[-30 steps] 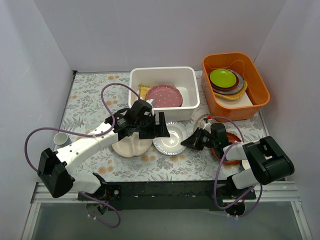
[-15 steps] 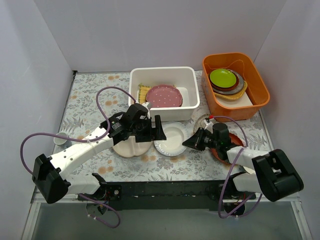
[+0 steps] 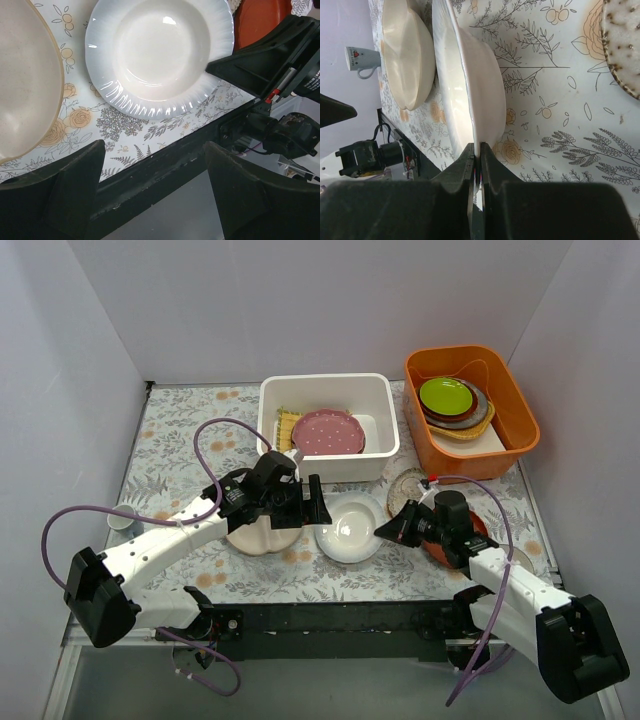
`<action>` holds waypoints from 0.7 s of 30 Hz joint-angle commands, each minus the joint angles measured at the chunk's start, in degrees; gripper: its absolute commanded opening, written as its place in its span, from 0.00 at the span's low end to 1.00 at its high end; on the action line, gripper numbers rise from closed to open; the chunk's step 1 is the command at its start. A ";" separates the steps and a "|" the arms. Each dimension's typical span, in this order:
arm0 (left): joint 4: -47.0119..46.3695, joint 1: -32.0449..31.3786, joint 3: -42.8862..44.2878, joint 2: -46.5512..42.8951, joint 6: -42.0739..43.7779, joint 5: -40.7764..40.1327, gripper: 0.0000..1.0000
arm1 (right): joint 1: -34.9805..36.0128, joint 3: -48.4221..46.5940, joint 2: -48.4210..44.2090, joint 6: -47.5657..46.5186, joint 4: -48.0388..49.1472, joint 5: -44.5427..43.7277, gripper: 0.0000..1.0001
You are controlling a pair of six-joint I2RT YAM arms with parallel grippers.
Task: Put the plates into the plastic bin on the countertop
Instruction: Pick up the plate at the center of the board.
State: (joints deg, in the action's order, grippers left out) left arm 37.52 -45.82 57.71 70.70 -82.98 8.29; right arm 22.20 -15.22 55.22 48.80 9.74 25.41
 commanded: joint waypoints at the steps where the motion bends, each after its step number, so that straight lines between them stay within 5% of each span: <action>1: -1.39 0.12 -0.58 -1.44 -0.08 0.49 0.79 | 0.04 -2.53 -3.09 -1.51 -2.35 0.43 0.01; 21: -3.68 0.12 -2.87 -1.44 -0.95 1.11 0.79 | -0.75 -13.69 -12.50 -1.51 -15.89 0.61 0.01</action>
State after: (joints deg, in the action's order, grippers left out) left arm 35.14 -45.82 55.72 70.13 -83.57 8.93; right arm 21.76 -24.49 44.40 47.55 -7.84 24.45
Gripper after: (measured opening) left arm 0.793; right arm 0.117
